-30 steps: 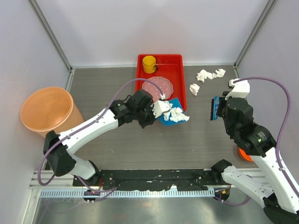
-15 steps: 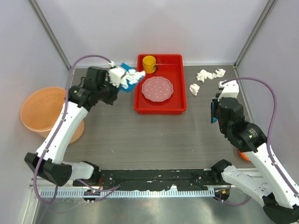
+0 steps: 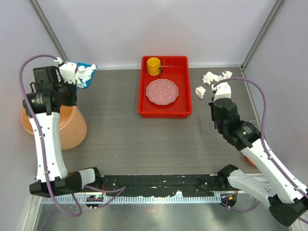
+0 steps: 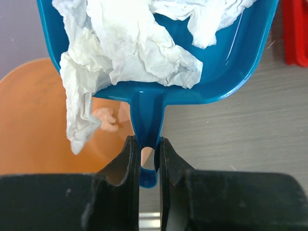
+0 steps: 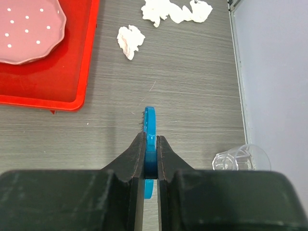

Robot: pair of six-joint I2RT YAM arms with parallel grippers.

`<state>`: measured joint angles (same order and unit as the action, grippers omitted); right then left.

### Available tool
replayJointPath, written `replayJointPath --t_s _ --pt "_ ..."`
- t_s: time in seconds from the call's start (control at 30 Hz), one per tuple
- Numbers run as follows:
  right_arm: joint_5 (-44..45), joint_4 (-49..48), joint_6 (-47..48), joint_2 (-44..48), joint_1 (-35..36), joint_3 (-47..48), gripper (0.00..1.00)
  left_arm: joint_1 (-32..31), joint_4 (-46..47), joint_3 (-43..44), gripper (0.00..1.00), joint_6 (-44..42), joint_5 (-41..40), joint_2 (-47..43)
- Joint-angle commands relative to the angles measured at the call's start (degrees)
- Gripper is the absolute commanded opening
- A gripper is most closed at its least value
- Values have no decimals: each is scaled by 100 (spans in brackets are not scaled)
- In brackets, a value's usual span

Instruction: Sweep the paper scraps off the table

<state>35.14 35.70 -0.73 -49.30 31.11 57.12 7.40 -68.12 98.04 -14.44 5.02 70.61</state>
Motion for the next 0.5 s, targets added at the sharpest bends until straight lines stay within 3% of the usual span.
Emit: replayJointPath --t_s 0.0,0.47 --pt "-15 -362 214 -18 9 -61 1 613 -492 312 0 -454 438 -3" --pt "-174 -520 363 -80 -132 -237 1 2924 -993 181 0 -1613 1160 -56"
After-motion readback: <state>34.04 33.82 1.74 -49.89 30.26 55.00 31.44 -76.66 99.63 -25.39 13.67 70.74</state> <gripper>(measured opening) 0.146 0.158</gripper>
